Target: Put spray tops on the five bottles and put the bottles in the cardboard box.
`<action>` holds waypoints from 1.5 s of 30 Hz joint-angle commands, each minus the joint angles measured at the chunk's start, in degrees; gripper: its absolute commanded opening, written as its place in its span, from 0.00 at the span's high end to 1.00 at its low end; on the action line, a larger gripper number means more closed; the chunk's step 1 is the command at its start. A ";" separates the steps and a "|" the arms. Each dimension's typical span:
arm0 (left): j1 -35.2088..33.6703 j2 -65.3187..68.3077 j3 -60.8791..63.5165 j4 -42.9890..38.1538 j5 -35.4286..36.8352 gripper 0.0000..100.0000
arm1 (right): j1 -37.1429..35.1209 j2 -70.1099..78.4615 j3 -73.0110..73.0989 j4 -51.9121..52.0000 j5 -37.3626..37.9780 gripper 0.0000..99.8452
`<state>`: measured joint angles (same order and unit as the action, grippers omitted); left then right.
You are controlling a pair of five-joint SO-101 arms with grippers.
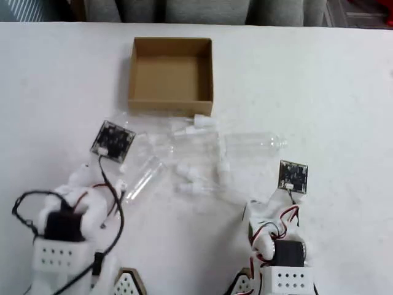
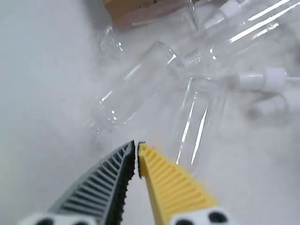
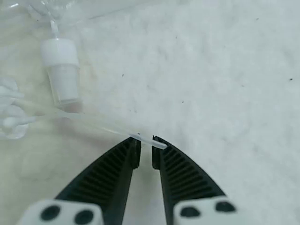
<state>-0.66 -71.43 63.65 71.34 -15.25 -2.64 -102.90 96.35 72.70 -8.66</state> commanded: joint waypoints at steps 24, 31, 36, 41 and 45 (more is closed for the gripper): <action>-2.59 40.92 0.00 -24.53 0.09 0.63 | -0.04 -0.22 0.44 0.22 -0.09 0.98; -2.24 46.37 -2.46 -24.35 0.00 0.81 | 0.04 -0.22 0.44 0.22 -0.18 0.98; -2.33 46.29 -2.37 -23.03 -3.08 0.95 | 0.04 -0.22 0.44 0.22 -0.18 0.98; -2.68 44.70 -3.87 -18.99 -11.87 0.98 | 0.04 -0.22 0.44 0.22 -0.18 0.98; -2.77 38.99 -4.92 -13.71 -14.51 0.98 | 0.04 -0.22 0.44 0.22 -0.18 0.98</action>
<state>-2.42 -26.07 62.59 52.62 -26.95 -2.55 -102.90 96.35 72.70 -8.66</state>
